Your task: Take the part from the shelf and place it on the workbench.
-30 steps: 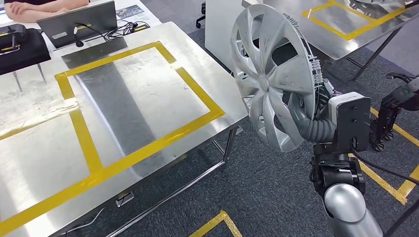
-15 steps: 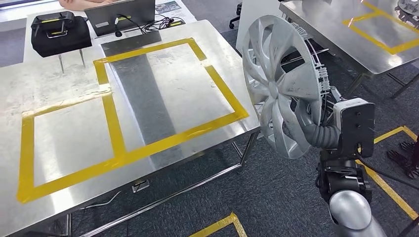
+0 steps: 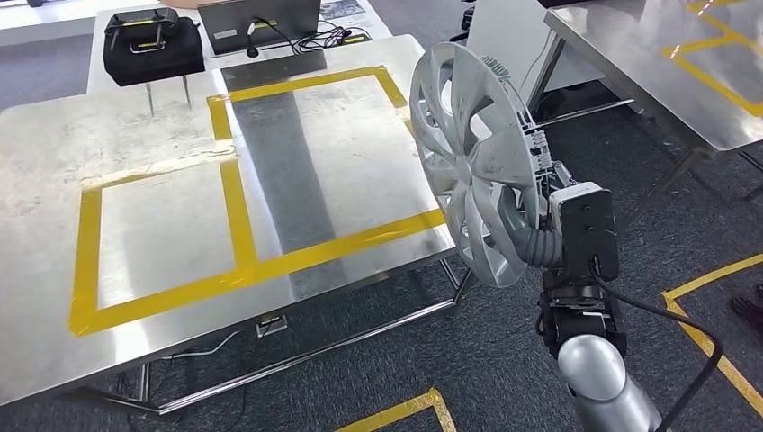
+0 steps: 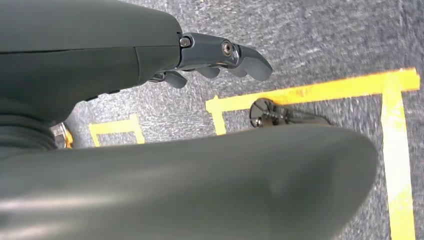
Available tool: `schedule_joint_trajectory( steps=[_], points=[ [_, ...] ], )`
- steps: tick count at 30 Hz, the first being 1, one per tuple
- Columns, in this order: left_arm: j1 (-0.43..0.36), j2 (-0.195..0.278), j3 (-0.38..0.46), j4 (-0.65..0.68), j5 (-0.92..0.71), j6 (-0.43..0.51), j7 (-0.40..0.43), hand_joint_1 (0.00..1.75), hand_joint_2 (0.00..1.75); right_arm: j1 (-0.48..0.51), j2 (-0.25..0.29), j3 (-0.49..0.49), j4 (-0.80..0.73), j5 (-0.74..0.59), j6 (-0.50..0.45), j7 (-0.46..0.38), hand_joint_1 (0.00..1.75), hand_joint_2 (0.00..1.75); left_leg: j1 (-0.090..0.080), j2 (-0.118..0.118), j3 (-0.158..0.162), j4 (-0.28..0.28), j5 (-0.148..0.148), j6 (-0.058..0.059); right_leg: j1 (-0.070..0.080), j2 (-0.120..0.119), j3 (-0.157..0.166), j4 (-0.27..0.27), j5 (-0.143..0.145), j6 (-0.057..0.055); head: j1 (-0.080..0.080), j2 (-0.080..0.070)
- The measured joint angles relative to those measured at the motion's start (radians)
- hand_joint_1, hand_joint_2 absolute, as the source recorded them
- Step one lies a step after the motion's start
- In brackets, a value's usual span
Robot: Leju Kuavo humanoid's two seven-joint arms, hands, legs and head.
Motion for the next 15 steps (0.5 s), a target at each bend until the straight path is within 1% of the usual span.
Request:
schedule_joint_trajectory(
  steps=[1, 2, 3, 4, 5, 6, 7, 8, 9, 10, 11, 12, 13, 14, 15],
  points=[
    [0.0, 0.001, 0.0, 0.0, 0.0, 0.0, 0.0, 0.0, 0.0, 0.0, 0.003, 0.002, 0.005, 0.0, 0.0, 0.0, 1.75, 1.75, 0.002, -0.008, -0.001, 0.0, 0.002, 0.005, -0.002, 0.009, -0.008, 0.016, -0.013, 0.005, 0.002, 0.0],
    [0.0, 0.002, 0.001, 0.0, 0.0, 0.0, 0.0, 0.0, 0.0, 0.0, 0.005, 0.004, 0.01, 0.0, 0.0, 0.0, 1.75, 1.75, 0.005, -0.017, -0.001, -0.001, 0.004, 0.01, -0.005, 0.025, -0.023, 0.05, -0.035, 0.011, 0.006, 0.0],
    [0.0, 0.003, 0.002, 0.0, 0.0, -0.001, 0.0, 0.0, 0.0, 0.0, 0.006, 0.006, 0.014, 0.001, 0.0, -0.001, 1.75, 1.75, 0.006, -0.025, -0.003, -0.001, 0.006, 0.013, -0.008, 0.045, -0.048, 0.104, -0.065, 0.016, 0.012, 0.0],
    [-0.001, 0.003, 0.002, 0.0, 0.0, -0.001, 0.0, 0.0, 0.0, 0.0, 0.006, 0.007, 0.018, 0.001, 0.0, -0.001, 1.75, 1.75, 0.006, -0.034, -0.005, -0.001, 0.007, 0.015, -0.01, 0.059, -0.078, 0.173, -0.097, 0.019, 0.018, 0.0],
    [-0.001, 0.003, 0.003, 0.0, 0.0, -0.002, 0.0, 0.0, 0.0, 0.001, 0.007, 0.009, 0.022, 0.001, -0.001, -0.001, 1.75, 1.75, 0.005, -0.043, -0.007, 0.0, 0.008, 0.016, -0.011, 0.066, -0.107, 0.239, -0.121, 0.021, 0.022, 0.0],
    [-0.001, 0.003, 0.004, 0.0, 0.0, -0.002, 0.0, 0.0, 0.0, 0.002, 0.007, 0.011, 0.026, 0.001, -0.001, -0.001, 1.75, 1.75, 0.005, -0.053, -0.009, 0.001, 0.009, 0.017, -0.011, 0.069, -0.127, 0.281, -0.129, 0.02, 0.026, 0.0],
    [0.0, 0.004, 0.005, 0.0, 0.0, -0.002, 0.0, 0.0, 0.0, 0.003, 0.008, 0.013, 0.03, 0.001, -0.001, -0.001, 1.75, 1.75, 0.003, -0.062, -0.009, 0.001, 0.009, 0.018, -0.011, 0.071, -0.131, 0.286, -0.118, 0.017, 0.03, 0.0],
    [0.001, 0.004, 0.005, 0.0, 0.0, -0.002, 0.0, 0.0, 0.0, 0.004, 0.008, 0.016, 0.033, 0.001, -0.001, -0.001, 1.75, 1.75, 0.002, -0.072, -0.009, 0.002, 0.009, 0.018, -0.01, 0.073, -0.117, 0.253, -0.091, 0.012, 0.033, 0.0],
    [0.001, 0.004, 0.006, 0.0, 0.0, -0.002, 0.0, 0.0, 0.0, 0.003, 0.009, 0.018, 0.036, 0.001, -0.001, -0.001, 1.75, 1.75, 0.001, -0.082, -0.009, 0.002, 0.01, 0.018, -0.009, 0.08, -0.088, 0.188, -0.052, 0.005, 0.036, 0.0],
    [0.001, 0.004, 0.006, 0.0, 0.0, -0.002, 0.0, 0.0, 0.0, 0.001, 0.009, 0.019, 0.039, 0.001, -0.001, -0.001, 1.75, 1.75, 0.001, -0.09, -0.009, 0.002, 0.011, 0.016, -0.009, 0.095, -0.057, 0.121, -0.023, -0.004, 0.037, 0.0],
    [0.0, 0.004, 0.007, 0.0, 0.0, -0.002, 0.0, 0.0, 0.0, -0.002, 0.011, 0.02, 0.041, 0.001, -0.002, -0.001, 1.75, 1.75, 0.002, -0.098, -0.012, 0.002, 0.014, 0.013, -0.007, 0.11, -0.03, 0.065, -0.003, -0.012, 0.037, 0.0],
    [0.0, 0.005, 0.008, 0.0, 0.001, -0.002, 0.001, 0.0, 0.0, -0.005, 0.014, 0.021, 0.044, 0.001, -0.002, -0.003, 1.75, 1.75, 0.004, -0.104, -0.017, 0.001, 0.017, 0.008, -0.005, 0.122, -0.012, 0.028, 0.005, -0.019, 0.038, 0.0],
    [0.0, 0.005, 0.009, 0.0, 0.001, -0.003, 0.002, 0.0, 0.0, -0.009, 0.016, 0.022, 0.047, 0.0, -0.003, -0.005, 1.75, 1.75, 0.007, -0.11, -0.023, 0.0, 0.022, 0.001, -0.003, 0.128, -0.005, 0.015, 0.002, -0.023, 0.038, 0.0],
    [0.0, 0.005, 0.01, 0.0, 0.002, -0.003, 0.003, 0.0, 0.0, -0.012, 0.02, 0.023, 0.05, 0.0, -0.003, -0.007, 1.75, 1.75, 0.009, -0.117, -0.028, -0.001, 0.027, -0.006, 0.0, 0.123, -0.003, 0.007, 0.004, -0.025, 0.039, 0.0],
    [0.002, 0.005, 0.011, 0.0, 0.003, -0.003, 0.005, 0.0, 0.0, -0.015, 0.024, 0.024, 0.054, -0.001, -0.003, -0.008, 1.75, 1.75, 0.01, -0.118, -0.032, -0.002, 0.029, -0.012, -0.002, 0.115, 0.001, -0.004, 0.006, -0.027, 0.04, 0.0]
  ],
)
